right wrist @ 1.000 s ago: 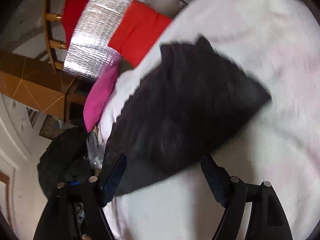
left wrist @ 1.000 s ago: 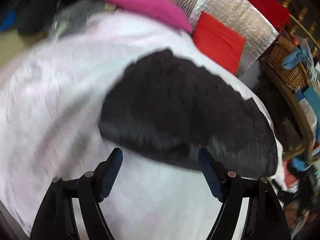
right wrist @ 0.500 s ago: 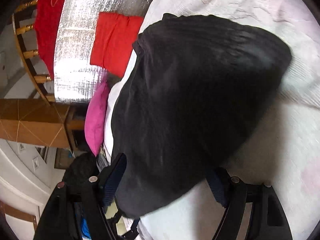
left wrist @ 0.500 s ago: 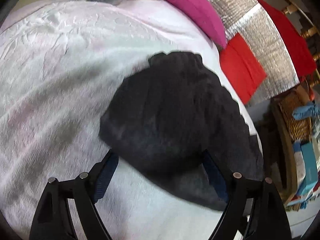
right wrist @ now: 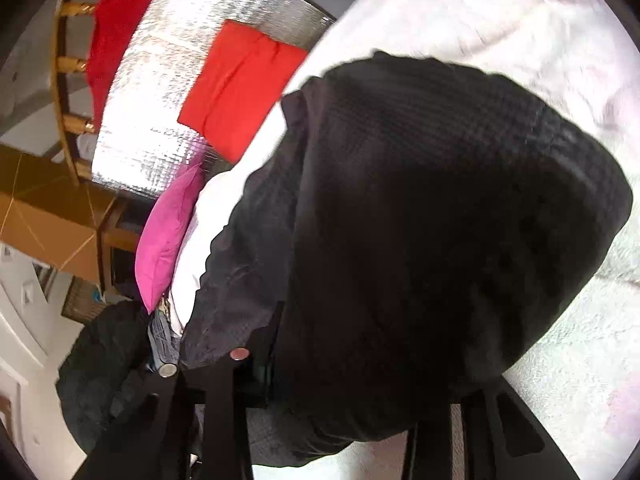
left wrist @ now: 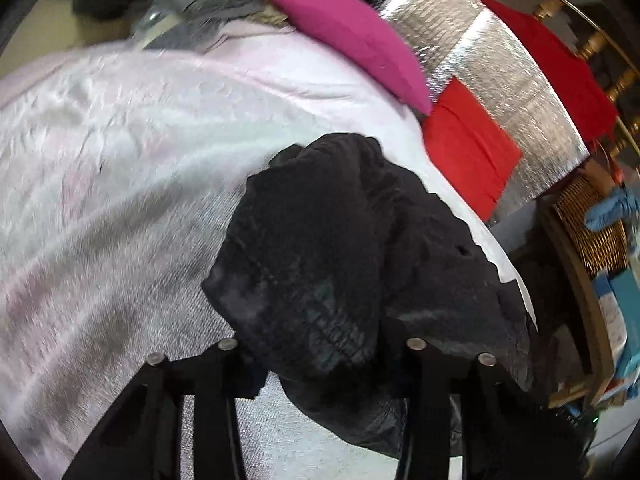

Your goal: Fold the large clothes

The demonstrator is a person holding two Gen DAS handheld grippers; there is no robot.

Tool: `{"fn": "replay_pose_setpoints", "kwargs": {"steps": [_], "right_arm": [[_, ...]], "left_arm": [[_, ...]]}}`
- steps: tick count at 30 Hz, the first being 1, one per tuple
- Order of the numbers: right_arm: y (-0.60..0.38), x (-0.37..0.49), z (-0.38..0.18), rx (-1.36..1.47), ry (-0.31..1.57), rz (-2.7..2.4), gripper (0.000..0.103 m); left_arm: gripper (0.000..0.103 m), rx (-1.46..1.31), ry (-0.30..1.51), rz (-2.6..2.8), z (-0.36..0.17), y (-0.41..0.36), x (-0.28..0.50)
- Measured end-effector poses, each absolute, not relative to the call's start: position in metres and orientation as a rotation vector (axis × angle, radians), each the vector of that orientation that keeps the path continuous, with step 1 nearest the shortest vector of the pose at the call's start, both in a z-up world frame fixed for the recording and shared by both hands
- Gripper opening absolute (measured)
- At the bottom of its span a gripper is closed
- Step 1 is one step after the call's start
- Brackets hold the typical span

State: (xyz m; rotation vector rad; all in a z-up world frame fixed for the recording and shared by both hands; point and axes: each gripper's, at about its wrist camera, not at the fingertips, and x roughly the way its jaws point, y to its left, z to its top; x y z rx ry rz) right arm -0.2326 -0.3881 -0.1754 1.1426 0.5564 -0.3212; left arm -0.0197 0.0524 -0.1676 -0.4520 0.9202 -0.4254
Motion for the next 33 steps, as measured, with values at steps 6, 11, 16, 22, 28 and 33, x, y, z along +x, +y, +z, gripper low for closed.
{"fn": "replay_pose_setpoints", "kwargs": {"steps": [6,11,16,22,28,33], "right_arm": [[-0.378,-0.244,-0.157,1.053,0.538,-0.316,0.033],[-0.367,-0.259,-0.146,1.008,0.542,-0.308,0.033],[-0.361,-0.277,-0.141,1.002,0.556,-0.291,0.033],[-0.354,-0.292,-0.155,1.001,0.591,-0.282,0.033],[-0.362,-0.279,-0.176,1.021,0.681,-0.271,0.035],[-0.367,-0.290,-0.177,1.055,0.715,-0.246,0.059]], "left_arm": [[0.037,-0.438,0.902,-0.457,-0.154,0.064,-0.030],[0.037,-0.409,0.891,-0.483,-0.144,0.073,-0.044],[0.037,-0.386,0.900,-0.510,-0.138,0.080,-0.058],[0.037,-0.351,0.933,-0.496,-0.149,0.081,-0.064],[0.059,-0.264,1.031,-0.411,-0.171,0.071,-0.060],[0.062,-0.241,1.029,-0.393,-0.163,0.078,-0.065]]}}
